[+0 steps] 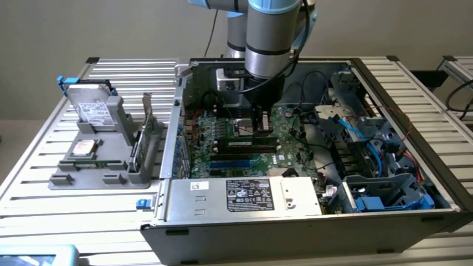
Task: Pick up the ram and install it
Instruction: 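Insert the ram into the slot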
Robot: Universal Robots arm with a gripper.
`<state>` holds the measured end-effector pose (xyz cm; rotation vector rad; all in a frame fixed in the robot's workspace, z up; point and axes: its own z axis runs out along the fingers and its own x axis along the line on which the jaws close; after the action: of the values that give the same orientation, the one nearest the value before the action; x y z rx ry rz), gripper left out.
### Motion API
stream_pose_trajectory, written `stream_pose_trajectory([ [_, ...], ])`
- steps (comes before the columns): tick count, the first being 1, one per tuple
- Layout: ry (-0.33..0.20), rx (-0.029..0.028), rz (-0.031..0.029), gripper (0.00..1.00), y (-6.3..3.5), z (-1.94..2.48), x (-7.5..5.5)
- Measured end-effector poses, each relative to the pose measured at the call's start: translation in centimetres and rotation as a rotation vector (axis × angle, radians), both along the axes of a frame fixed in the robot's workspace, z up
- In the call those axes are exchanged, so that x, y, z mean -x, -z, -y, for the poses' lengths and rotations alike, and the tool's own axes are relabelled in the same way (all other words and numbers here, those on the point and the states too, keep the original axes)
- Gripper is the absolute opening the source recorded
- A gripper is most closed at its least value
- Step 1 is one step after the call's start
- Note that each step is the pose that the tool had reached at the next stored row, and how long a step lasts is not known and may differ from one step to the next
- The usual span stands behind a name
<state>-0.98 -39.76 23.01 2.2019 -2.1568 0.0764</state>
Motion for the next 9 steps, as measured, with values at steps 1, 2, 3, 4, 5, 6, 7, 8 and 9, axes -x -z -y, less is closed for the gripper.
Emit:
stream_pose_trajectory([
  [1, 0.0, 0.0, 0.0003, 0.13, 0.03, 0.0, 0.0],
  [2, 0.0, 0.0, 0.0005, 0.13, 0.04, 0.0, 0.01],
  [3, 0.0, 0.0, 0.0006, 0.13, 0.04, -0.01, 0.01],
  [4, 0.0, 0.0, 0.0009, 0.13, 0.05, -0.01, 0.01],
  [5, 0.0, 0.0, 0.0012, 0.13, 0.05, 0.0, 0.01],
  [6, 0.0, 0.0, 0.0015, 0.13, 0.06, 0.0, 0.02],
  [7, 0.0, -0.0002, 0.0017, 0.13, 0.07, 0.0, 0.02],
  [8, 0.0, -0.0004, 0.0019, 0.13, 0.07, 0.02, 0.02],
  [9, 0.0, -0.0004, 0.0019, 0.13, 0.07, 0.05, 0.02],
])
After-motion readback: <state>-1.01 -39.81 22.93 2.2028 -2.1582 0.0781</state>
